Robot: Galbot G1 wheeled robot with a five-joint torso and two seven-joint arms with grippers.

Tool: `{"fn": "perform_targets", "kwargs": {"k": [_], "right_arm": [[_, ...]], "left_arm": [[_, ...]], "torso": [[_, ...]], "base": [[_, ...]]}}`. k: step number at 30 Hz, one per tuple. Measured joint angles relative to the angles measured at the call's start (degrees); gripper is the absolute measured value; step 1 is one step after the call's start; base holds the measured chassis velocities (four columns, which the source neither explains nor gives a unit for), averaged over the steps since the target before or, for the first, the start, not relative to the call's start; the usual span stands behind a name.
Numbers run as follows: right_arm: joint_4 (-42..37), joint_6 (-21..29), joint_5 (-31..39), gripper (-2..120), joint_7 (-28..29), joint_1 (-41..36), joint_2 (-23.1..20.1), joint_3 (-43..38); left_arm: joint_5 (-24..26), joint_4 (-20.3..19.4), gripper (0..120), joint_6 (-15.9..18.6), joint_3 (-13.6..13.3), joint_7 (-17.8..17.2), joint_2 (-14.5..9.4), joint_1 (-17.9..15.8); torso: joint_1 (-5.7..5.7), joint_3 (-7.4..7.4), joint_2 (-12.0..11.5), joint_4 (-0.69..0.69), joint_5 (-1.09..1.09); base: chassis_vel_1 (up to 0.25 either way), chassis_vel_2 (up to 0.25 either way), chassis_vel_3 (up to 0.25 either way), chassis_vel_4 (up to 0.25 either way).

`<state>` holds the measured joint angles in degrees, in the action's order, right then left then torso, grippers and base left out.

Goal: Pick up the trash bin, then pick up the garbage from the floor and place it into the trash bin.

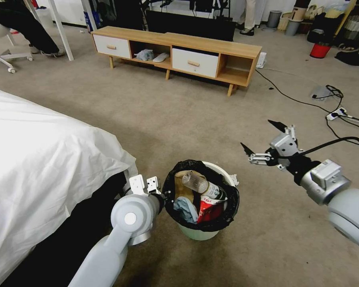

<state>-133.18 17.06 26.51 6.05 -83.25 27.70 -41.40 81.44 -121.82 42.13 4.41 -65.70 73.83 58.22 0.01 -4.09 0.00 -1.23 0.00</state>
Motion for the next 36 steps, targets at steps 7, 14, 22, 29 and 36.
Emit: {"fn": "perform_targets", "kwargs": {"k": [7,14,22,29,36], "right_arm": [[-0.2,-0.6,-1.7,100,-0.2,-4.2,3.0,-4.6],[-0.3,-1.4,-3.6,100,-0.6,-6.8,6.9,-5.3],[-0.2,-1.7,-4.2,100,-0.4,-8.0,11.7,-3.5],[-0.1,-1.9,-5.3,100,-0.1,-8.6,14.9,-2.1],[0.1,-1.8,-5.4,100,0.1,-8.4,15.4,-1.2]], "left_arm": [[-1.9,-1.0,1,0.0,0.5,1.0,-0.2,2.1],[-3.7,-2.0,1,0.0,1.2,1.6,0.1,4.0],[-5.5,-2.6,1,0.0,1.7,2.3,0.1,5.3],[-6.3,-2.7,1,0.0,1.8,2.7,0.7,5.6],[-7.4,-2.4,1,0.0,1.8,3.2,1.3,5.6]], "torso": [[0.0,0.0,0.0,0.02,0.0],[0.0,0.0,0.0,0.01,-0.01],[0.0,0.0,0.0,0.01,-0.01],[0.0,0.0,0.0,0.01,-0.01],[0.0,-0.01,0.0,0.01,-0.01]], "base": [[0.0,0.0,0.0,0.0],[0.0,0.0,0.0,0.0],[0.0,0.0,0.0,0.0],[0.0,0.0,0.0,0.0],[0.0,0.0,0.0,0.0]]}}
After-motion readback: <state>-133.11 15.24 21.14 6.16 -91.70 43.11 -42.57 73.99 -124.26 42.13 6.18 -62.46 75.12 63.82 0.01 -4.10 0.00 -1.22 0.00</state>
